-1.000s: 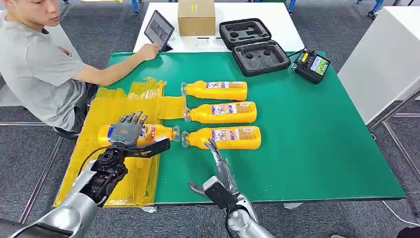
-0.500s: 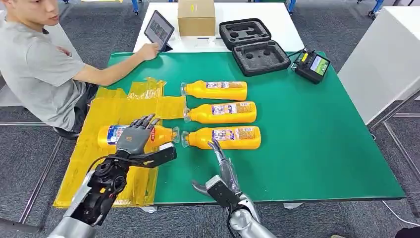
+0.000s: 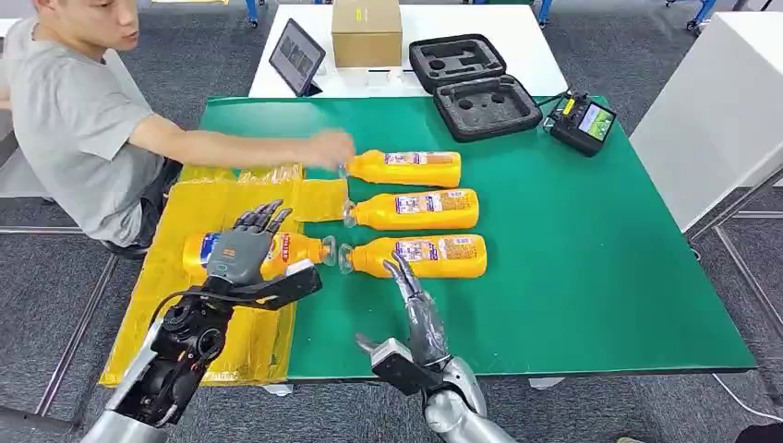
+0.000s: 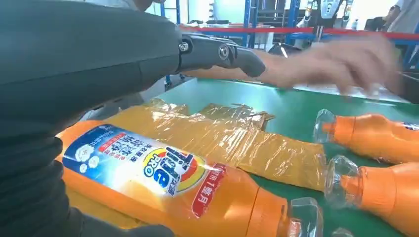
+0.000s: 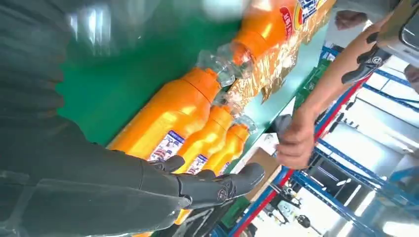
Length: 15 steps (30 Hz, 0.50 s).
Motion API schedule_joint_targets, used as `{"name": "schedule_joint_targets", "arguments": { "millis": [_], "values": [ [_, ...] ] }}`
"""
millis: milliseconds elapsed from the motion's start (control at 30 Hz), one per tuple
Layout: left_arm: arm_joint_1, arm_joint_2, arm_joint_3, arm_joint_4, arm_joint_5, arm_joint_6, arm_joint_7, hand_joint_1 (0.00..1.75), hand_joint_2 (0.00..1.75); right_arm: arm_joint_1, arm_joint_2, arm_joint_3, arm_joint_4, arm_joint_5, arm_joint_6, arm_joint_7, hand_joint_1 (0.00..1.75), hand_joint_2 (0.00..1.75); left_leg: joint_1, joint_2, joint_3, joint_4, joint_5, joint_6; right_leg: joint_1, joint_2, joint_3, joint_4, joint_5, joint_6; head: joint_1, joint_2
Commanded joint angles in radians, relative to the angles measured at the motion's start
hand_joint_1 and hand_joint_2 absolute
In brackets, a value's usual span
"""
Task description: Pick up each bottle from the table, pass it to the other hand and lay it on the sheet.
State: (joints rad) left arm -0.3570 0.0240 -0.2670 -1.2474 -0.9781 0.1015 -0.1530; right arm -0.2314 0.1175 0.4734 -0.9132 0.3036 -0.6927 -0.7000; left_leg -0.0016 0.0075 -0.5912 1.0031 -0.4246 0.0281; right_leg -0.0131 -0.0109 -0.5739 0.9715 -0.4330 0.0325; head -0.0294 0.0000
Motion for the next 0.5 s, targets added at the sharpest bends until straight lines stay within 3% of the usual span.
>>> {"name": "schedule_joint_targets", "arguments": {
  "millis": [33,200,367,500],
  "values": [
    [-0.042,0.022,-0.049,0.037,0.026,0.016,-0.024,0.00,1.75,0.020,0.023,-0.110,-0.072,0.260,-0.005,0.002,0.00,1.75,0.002,-0.001,0.002,0.001,-0.001,-0.002,0.002,0.001,0.003,0.000,-0.001,-0.002,0.000,0.000],
    [-0.050,-0.009,-0.054,0.071,0.145,0.034,-0.089,0.00,1.75,0.073,0.063,-0.311,-0.266,0.661,-0.005,0.002,0.00,1.75,0.002,-0.005,0.001,0.002,-0.002,-0.003,0.002,-0.003,0.002,0.002,-0.003,-0.002,0.000,0.000],
    [0.047,-0.033,-0.016,0.087,0.298,0.078,-0.203,0.00,1.75,0.106,0.037,-0.416,-0.367,0.760,-0.005,0.002,0.00,1.75,0.000,-0.003,0.003,-0.001,-0.001,-0.001,0.000,-0.002,0.003,-0.001,-0.001,-0.001,0.000,0.000],
    [0.103,-0.068,0.012,0.057,0.368,0.101,-0.241,0.00,1.75,0.067,0.041,-0.517,-0.258,0.802,-0.005,0.002,0.00,1.75,-0.001,-0.001,0.004,-0.002,0.000,0.000,-0.001,0.000,0.004,-0.002,0.000,0.000,0.000,0.000]
  ]
}}
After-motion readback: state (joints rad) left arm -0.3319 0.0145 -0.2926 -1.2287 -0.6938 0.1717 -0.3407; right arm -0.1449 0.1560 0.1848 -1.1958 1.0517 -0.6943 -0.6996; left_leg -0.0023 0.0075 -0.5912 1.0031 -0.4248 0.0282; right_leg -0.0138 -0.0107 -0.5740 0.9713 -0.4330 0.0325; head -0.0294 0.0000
